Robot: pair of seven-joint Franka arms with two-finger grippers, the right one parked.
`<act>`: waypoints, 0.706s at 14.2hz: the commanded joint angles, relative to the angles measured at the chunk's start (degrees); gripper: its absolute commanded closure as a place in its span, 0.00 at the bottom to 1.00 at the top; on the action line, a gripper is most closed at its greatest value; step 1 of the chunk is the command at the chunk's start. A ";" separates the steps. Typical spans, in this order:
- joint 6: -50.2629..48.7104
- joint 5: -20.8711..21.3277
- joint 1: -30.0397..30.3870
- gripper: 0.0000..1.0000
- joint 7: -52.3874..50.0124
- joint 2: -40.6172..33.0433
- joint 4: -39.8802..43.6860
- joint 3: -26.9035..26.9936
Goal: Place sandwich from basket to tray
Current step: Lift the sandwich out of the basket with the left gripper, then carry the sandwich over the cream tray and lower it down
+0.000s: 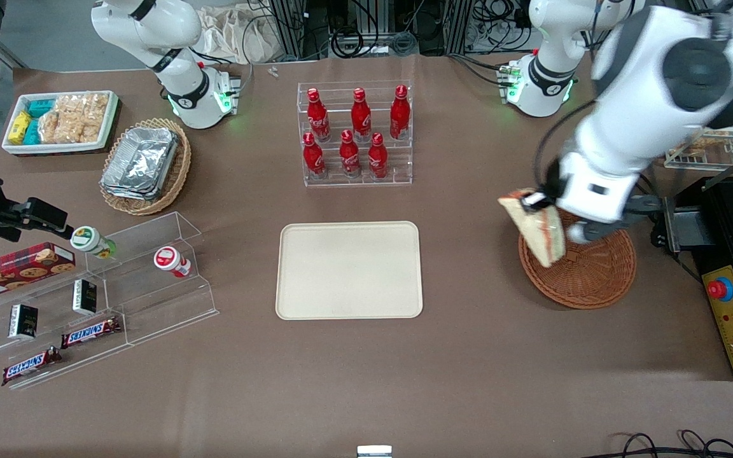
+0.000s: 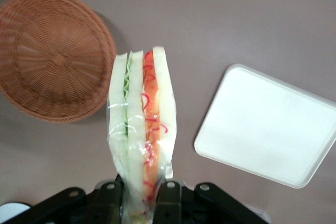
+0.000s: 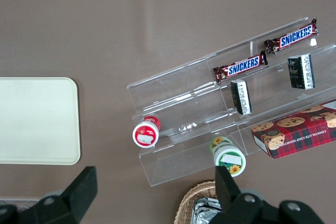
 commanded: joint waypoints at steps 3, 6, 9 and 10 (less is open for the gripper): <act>11.09 5.76 -11.88 1.00 -1.90 14.52 1.74 -1.11; 17.32 9.80 -15.84 1.00 -1.90 22.79 1.74 -1.11; 23.65 13.93 -18.22 1.00 -1.64 29.04 1.74 -1.11; 24.72 14.72 -18.48 1.00 -1.37 30.45 1.74 -1.11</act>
